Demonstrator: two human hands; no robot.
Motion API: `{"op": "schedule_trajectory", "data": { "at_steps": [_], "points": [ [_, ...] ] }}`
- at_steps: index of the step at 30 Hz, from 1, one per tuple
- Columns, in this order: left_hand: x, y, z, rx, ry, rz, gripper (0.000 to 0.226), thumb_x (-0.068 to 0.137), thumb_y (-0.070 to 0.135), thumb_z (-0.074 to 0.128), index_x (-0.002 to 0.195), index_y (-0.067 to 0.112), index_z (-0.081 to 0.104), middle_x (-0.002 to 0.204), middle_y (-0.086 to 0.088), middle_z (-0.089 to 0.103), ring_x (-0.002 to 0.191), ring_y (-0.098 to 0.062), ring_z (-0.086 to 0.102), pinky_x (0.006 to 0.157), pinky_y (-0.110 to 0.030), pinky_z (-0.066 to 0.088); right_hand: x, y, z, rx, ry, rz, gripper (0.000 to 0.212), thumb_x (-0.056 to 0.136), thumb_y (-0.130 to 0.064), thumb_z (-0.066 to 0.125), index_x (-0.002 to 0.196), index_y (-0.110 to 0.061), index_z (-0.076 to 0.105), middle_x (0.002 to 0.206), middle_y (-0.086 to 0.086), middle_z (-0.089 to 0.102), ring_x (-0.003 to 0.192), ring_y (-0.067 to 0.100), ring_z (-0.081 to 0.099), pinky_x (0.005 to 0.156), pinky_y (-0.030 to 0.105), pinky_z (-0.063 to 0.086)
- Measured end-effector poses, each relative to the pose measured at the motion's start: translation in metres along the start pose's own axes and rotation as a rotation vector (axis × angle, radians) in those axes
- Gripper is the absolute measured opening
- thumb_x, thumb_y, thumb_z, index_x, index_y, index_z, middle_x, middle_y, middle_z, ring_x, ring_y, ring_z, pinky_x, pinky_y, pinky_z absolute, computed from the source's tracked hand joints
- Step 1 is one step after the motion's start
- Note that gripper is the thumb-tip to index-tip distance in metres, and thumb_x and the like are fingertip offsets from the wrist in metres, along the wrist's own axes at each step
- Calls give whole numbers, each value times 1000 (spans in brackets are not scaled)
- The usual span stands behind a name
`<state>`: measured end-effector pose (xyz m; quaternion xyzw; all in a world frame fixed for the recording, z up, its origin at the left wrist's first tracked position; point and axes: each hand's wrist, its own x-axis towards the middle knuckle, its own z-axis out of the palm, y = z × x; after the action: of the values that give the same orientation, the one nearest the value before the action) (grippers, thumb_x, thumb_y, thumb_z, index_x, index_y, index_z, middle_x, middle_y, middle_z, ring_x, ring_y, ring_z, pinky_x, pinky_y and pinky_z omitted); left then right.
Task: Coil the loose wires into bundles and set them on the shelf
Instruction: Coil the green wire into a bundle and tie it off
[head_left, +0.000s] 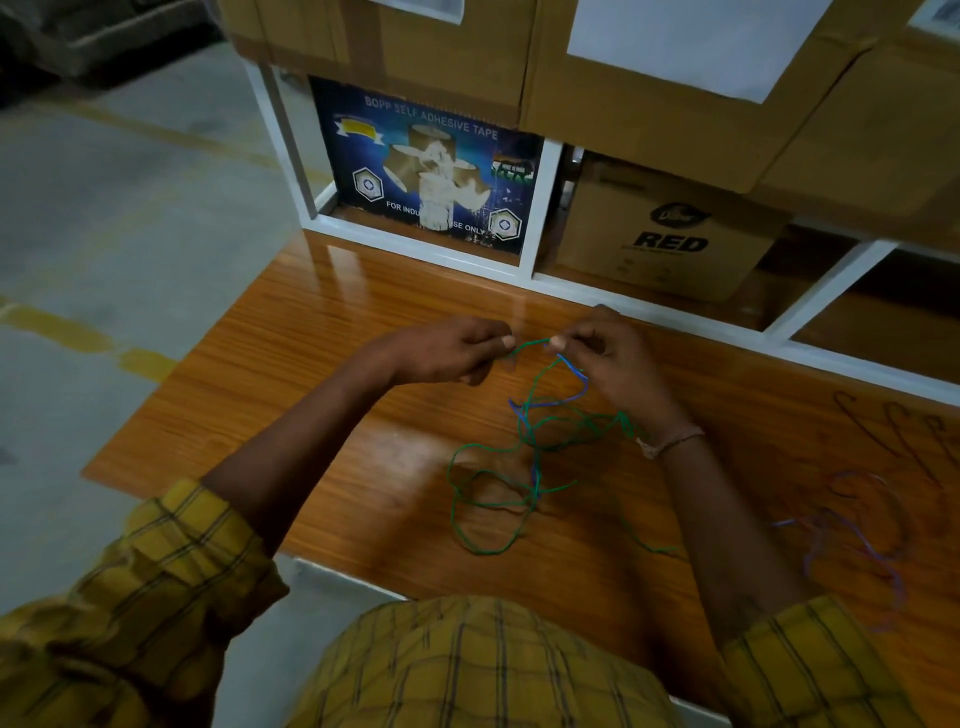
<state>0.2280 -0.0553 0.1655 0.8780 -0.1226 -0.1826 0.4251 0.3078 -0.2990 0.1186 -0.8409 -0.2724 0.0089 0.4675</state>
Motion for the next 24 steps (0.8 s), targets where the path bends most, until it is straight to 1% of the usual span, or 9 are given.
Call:
{"op": "schedule_trajectory", "data": {
  "at_steps": [2, 5, 10, 13, 16, 19, 20, 22, 24],
  "points": [
    [-3, 1, 0, -92, -96, -44, 34, 116, 28, 39, 102, 11, 64, 60, -1, 48, 52, -10, 40, 53, -23, 38, 5, -2, -1, -155, 11, -127, 10, 88, -19, 79, 82, -12, 76, 80, 0, 62, 82, 24, 56, 78, 39, 43],
    [-11, 7, -4, -318, -159, -63, 32, 116, 28, 37, 103, 7, 58, 60, 2, 37, 54, -14, 26, 50, -26, 23, 10, -8, -2, -268, -35, -236, 12, 91, -17, 74, 82, -9, 74, 79, 5, 67, 78, 22, 59, 73, 38, 46],
    [-19, 13, -9, -888, -185, 64, 27, 115, 24, 33, 97, 13, 50, 63, 3, 35, 53, -13, 14, 47, -27, 11, 13, -5, 11, -321, -62, -214, 23, 94, -20, 62, 78, -4, 66, 75, 11, 62, 76, 32, 58, 68, 39, 41],
    [-18, 19, -11, -1154, -193, 150, 29, 115, 24, 30, 97, 13, 50, 64, 3, 42, 48, -9, 19, 43, -21, 17, 12, 2, 23, -314, -41, -141, 9, 89, -13, 66, 91, -8, 73, 89, 12, 69, 87, 34, 63, 73, 29, 36],
    [-12, 25, -15, -1304, -147, 237, 32, 116, 25, 25, 97, 14, 49, 68, 2, 48, 47, -7, 30, 44, -21, 20, 12, 7, 37, -292, -80, -56, 28, 83, -4, 64, 109, -11, 73, 110, 11, 68, 106, 31, 63, 89, 27, 41],
    [-4, 29, -17, -1359, 3, 246, 31, 116, 28, 28, 97, 16, 49, 75, 0, 58, 53, -8, 51, 44, -17, 28, 4, 2, 49, -203, -135, 45, 50, 81, 11, 56, 125, -11, 66, 128, 12, 59, 120, 21, 55, 105, 23, 37],
    [-2, 30, -17, -1359, 70, 247, 32, 116, 28, 29, 96, 16, 51, 79, -2, 65, 56, -10, 58, 45, -17, 36, 1, -1, 52, -155, -156, 73, 54, 83, 12, 52, 130, -12, 63, 131, 12, 60, 122, 20, 57, 110, 27, 40],
    [4, 31, -15, -1355, 187, 266, 34, 116, 29, 30, 97, 15, 53, 92, -9, 77, 68, -17, 72, 53, -21, 54, -6, -6, 57, -3, -208, 139, 56, 90, 13, 44, 137, -14, 57, 130, 9, 62, 118, 21, 64, 107, 42, 51],
    [12, 32, -11, -1385, 259, 296, 37, 116, 30, 30, 97, 12, 55, 111, -18, 78, 92, -28, 79, 72, -32, 66, -11, -14, 61, 153, -270, 216, 52, 97, 13, 37, 142, -9, 50, 128, 10, 61, 113, 25, 68, 104, 44, 55]
  ]
}}
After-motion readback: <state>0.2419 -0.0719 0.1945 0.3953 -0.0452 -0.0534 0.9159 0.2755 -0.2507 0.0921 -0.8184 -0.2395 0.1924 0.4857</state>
